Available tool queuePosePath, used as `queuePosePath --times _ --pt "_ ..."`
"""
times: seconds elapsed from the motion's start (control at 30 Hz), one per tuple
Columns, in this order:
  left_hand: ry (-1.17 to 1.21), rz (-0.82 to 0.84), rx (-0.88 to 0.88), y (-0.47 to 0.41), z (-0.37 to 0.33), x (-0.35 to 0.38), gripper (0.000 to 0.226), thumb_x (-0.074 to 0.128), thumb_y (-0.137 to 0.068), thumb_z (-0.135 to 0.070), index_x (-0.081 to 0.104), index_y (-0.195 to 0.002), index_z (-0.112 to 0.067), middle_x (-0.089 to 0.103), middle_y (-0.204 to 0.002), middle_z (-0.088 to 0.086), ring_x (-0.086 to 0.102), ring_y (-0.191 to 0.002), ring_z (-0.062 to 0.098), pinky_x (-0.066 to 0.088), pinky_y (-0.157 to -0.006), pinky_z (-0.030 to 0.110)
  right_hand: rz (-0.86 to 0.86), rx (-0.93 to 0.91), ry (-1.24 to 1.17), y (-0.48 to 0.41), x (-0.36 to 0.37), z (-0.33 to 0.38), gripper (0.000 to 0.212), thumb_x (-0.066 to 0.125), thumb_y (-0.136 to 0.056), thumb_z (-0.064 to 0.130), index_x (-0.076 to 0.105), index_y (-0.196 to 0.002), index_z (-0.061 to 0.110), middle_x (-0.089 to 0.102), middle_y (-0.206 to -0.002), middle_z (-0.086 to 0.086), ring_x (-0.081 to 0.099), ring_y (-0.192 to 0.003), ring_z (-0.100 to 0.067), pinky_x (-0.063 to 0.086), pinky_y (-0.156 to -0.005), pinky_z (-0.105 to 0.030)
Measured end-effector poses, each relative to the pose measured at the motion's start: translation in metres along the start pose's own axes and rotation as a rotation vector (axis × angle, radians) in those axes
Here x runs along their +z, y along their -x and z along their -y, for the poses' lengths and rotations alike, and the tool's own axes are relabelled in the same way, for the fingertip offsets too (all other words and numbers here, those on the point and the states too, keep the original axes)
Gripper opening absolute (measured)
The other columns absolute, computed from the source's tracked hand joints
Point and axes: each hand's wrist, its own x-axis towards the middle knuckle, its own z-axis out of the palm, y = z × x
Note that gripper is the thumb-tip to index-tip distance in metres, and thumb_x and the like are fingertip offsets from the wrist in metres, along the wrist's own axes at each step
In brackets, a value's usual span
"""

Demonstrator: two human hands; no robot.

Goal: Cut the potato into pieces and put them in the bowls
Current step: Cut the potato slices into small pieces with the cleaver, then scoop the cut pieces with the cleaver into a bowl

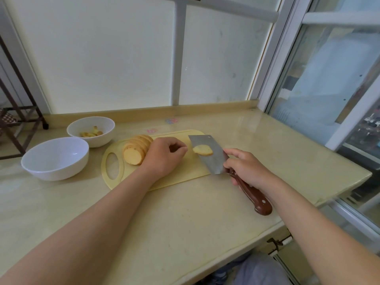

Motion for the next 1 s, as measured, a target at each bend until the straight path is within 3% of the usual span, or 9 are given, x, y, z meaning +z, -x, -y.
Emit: queuePosePath --times 0.2,0.3,0.43,0.5,0.57,0.63,0.73,0.87,1.0 --pt "0.044 0.007 -0.015 0.004 -0.009 0.000 0.010 0.062 -0.088 -0.019 0.071 -0.083 -0.020 0.066 -0.074 -0.013 0.058 -0.068 0.002 0.046 -0.063 0.016 0.015 -0.007 -0.053 -0.004 -0.001 -0.002 0.037 0.058 -0.094 0.007 0.060 -0.117 0.036 0.060 -0.058 -0.003 0.052 -0.046 -0.019 0.038 -0.043 -0.023" --pt "0.130 -0.048 -0.002 -0.001 -0.031 -0.014 0.010 0.056 -0.084 -0.015 0.065 -0.079 -0.014 0.063 -0.072 0.000 0.051 -0.061 0.009 0.042 -0.058 0.022 0.031 -0.025 -0.115 -0.008 0.000 0.006 0.039 0.057 -0.095 0.006 0.062 -0.124 0.032 0.059 -0.060 -0.007 0.051 -0.046 -0.019 0.036 -0.042 -0.023" --pt "0.140 -0.258 0.100 -0.015 -0.054 -0.071 0.009 0.056 -0.084 -0.012 0.064 -0.088 -0.014 0.063 -0.078 -0.004 0.053 -0.065 0.008 0.043 -0.059 0.019 0.092 -0.089 -0.158 -0.016 0.015 0.041 0.048 0.057 -0.092 0.004 0.057 -0.130 0.033 0.062 -0.074 -0.015 0.052 -0.050 -0.022 0.035 -0.042 -0.024" --pt "0.053 -0.331 0.081 -0.019 -0.044 -0.100 0.013 0.061 -0.085 -0.020 0.062 -0.097 -0.021 0.064 -0.092 -0.009 0.059 -0.081 0.005 0.048 -0.069 0.021 0.126 -0.132 -0.162 -0.024 0.032 0.066 0.048 0.054 -0.092 0.002 0.057 -0.130 0.031 0.061 -0.068 -0.010 0.052 -0.048 -0.020 0.036 -0.040 -0.022" --pt "-0.083 -0.305 -0.014 -0.023 -0.020 -0.123 0.035 0.070 -0.082 -0.037 0.057 -0.114 -0.028 0.060 -0.112 -0.010 0.057 -0.104 0.009 0.050 -0.086 0.030 0.159 -0.186 -0.127 -0.032 0.052 0.091 0.048 0.052 -0.091 0.001 0.059 -0.130 0.028 0.060 -0.059 -0.003 0.054 -0.045 -0.018 0.037 -0.046 -0.024" --pt "-0.257 -0.224 -0.139 -0.024 0.001 -0.142 0.080 0.074 -0.068 -0.064 0.045 -0.135 -0.032 0.052 -0.130 -0.005 0.048 -0.122 0.016 0.044 -0.101 0.039 0.195 -0.225 -0.083 -0.038 0.073 0.114 0.043 0.050 -0.090 0.003 0.062 -0.125 0.025 0.059 -0.055 0.001 0.056 -0.046 -0.016 0.038 -0.054 -0.029" --pt "-0.468 -0.135 -0.255 -0.026 0.017 -0.162 0.127 0.066 -0.046 -0.088 0.025 -0.150 -0.030 0.042 -0.146 0.005 0.039 -0.136 0.026 0.037 -0.109 0.047 0.241 -0.253 -0.034 -0.044 0.101 0.141 0.038 0.048 -0.092 0.003 0.057 -0.121 0.025 0.059 -0.048 0.007 0.057 -0.046 -0.014 0.044 -0.060 -0.034" --pt "-0.608 -0.115 -0.342 -0.023 0.029 -0.171 0.130 0.060 -0.049 -0.093 0.015 -0.153 -0.030 0.037 -0.151 0.006 0.033 -0.140 0.029 0.033 -0.110 0.049 0.289 -0.274 0.081 -0.047 0.125 0.160 0.050 0.044 -0.094 0.006 0.052 -0.139 0.026 0.064 -0.059 0.001 0.058 -0.045 -0.011 0.042 -0.045 -0.023" --pt "-0.647 -0.132 -0.417 -0.020 0.037 -0.175 0.126 0.050 -0.053 -0.097 0.012 -0.154 -0.030 0.033 -0.153 0.007 0.026 -0.143 0.031 0.024 -0.112 0.051 0.297 -0.292 0.158 -0.048 0.137 0.168 0.054 0.043 -0.096 0.008 0.048 -0.145 0.027 0.065 -0.069 -0.005 0.058 -0.045 -0.011 0.041 -0.041 -0.020"
